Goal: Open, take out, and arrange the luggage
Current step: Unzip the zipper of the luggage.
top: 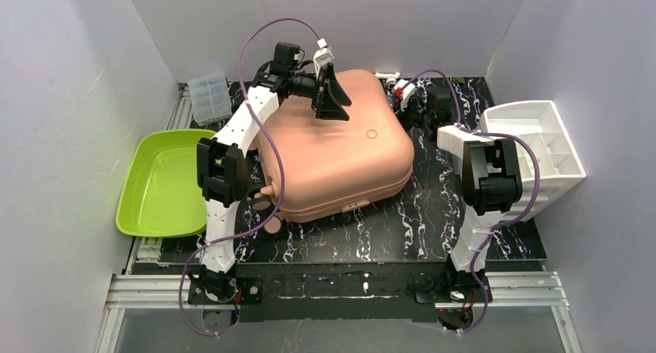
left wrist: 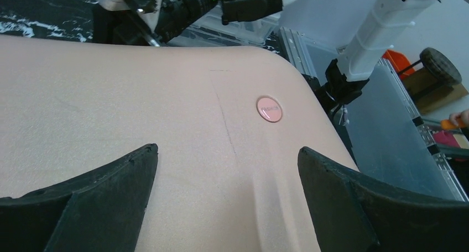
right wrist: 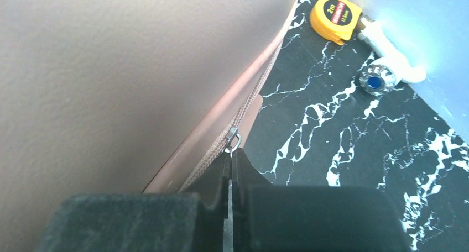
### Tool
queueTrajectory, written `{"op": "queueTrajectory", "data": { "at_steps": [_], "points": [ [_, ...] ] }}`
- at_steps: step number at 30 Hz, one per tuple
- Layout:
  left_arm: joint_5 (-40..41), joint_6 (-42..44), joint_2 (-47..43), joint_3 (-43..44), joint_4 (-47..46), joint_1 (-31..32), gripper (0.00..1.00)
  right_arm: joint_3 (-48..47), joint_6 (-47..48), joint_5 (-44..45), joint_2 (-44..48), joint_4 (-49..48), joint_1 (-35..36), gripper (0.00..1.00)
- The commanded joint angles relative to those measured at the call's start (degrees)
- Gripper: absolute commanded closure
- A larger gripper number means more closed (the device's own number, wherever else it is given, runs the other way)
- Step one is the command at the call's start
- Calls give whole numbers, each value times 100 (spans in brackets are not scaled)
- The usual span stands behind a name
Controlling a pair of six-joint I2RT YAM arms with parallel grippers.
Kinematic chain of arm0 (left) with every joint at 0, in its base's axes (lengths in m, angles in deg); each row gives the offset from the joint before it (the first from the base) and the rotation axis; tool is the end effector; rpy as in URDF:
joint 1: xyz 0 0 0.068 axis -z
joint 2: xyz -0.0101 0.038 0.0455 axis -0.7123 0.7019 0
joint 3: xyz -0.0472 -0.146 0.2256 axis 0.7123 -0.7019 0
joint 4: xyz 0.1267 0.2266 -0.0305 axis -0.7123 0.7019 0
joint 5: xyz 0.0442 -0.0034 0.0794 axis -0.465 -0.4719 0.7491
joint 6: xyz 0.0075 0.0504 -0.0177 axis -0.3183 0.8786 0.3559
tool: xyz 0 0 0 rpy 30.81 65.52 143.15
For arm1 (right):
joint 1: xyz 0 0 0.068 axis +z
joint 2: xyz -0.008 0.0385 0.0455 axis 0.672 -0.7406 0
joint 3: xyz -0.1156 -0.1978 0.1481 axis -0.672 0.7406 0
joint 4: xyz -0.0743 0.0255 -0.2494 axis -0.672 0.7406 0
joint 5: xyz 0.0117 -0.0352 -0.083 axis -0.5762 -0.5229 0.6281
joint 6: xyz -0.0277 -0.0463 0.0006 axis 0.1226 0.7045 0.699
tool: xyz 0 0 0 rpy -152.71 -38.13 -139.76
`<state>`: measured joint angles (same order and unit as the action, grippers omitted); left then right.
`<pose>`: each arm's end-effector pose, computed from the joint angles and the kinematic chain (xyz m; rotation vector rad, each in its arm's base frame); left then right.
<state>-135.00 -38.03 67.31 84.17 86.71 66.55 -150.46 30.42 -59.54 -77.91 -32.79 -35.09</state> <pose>0.4497 -0.2111 0.3316 1.2857 1.4250 -1.4684 0.4347 0.0741 0.2057 -0.9344 1.6824 0.3268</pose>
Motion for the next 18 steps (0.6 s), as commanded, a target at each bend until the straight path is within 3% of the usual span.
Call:
{"op": "queueTrajectory", "data": {
  "at_steps": [1,4,7,12,18],
  "points": [
    [1429,-1426,-161,-495,-495,-215,2,450,320,375,268,-225,-33,99],
    [2374,-1417,-71,-147,-763,-265,2,522,301,377,369,-205,-30,99],
    [2910,-1329,282,537,-625,-276,2,528,327,392,461,-128,-31,99],
    [3592,-1216,715,758,-885,-278,2,508,415,419,533,32,-34,99],
    [3601,-915,1316,1208,-612,-252,2,514,483,415,524,94,-31,99]
  ]
}}
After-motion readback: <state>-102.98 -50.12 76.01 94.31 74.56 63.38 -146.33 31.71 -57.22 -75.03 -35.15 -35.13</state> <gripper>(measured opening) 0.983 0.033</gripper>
